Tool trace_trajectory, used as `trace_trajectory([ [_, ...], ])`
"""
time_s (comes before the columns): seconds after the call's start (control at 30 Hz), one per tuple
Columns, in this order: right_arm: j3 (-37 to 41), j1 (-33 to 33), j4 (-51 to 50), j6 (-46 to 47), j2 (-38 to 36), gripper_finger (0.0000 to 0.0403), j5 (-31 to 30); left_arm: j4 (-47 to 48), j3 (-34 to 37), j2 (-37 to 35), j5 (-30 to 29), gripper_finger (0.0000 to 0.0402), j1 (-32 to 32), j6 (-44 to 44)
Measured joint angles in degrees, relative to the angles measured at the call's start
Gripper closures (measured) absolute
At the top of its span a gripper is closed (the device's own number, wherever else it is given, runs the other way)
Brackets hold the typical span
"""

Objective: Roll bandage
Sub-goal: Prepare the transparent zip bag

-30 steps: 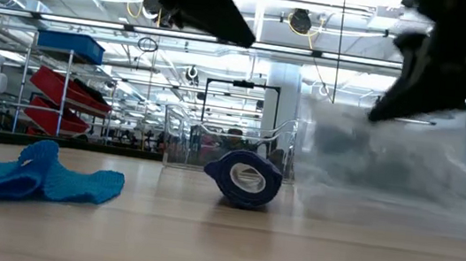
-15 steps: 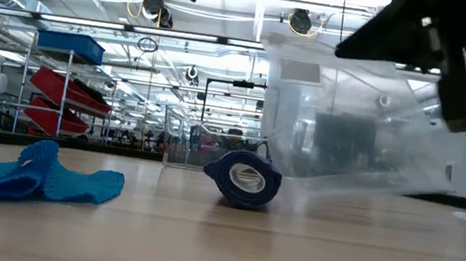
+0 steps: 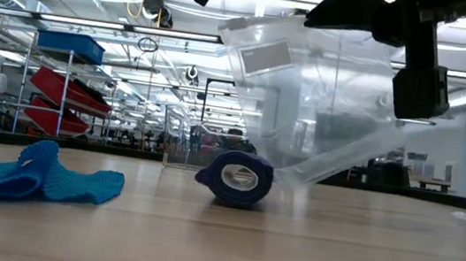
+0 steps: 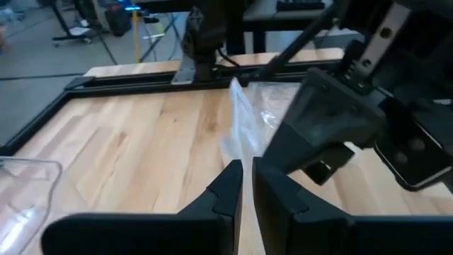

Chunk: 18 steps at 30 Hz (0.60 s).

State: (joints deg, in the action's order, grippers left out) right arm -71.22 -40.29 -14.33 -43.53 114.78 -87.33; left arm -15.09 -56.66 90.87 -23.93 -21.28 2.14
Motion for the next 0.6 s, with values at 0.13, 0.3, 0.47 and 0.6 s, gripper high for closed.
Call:
trace_trajectory([
  [0.13, 0.0, 0.0, -0.1, 0.1, 0.1, 0.0403, -0.1, 0.1, 0.0, 0.0, 1.4, 0.0361, -0.4, -1.3],
  [0.3, 0.0, 0.0, -0.1, -0.3, 0.1, 0.0403, -2.7, 0.8, 0.0, 0.7, -0.3, 0.0361, -0.5, -2.5],
  [0.47, 0.0, 0.1, -0.2, -0.6, 0.1, 0.0403, -2.7, 0.2, 0.0, 1.4, 0.2, 0.0348, -0.5, -2.2],
  [0.6, 0.0, 0.1, -0.2, -0.8, 0.1, 0.0403, -2.7, 0.1, 0.0, 2.8, 0.2, 0.0298, -0.2, 1.2],
])
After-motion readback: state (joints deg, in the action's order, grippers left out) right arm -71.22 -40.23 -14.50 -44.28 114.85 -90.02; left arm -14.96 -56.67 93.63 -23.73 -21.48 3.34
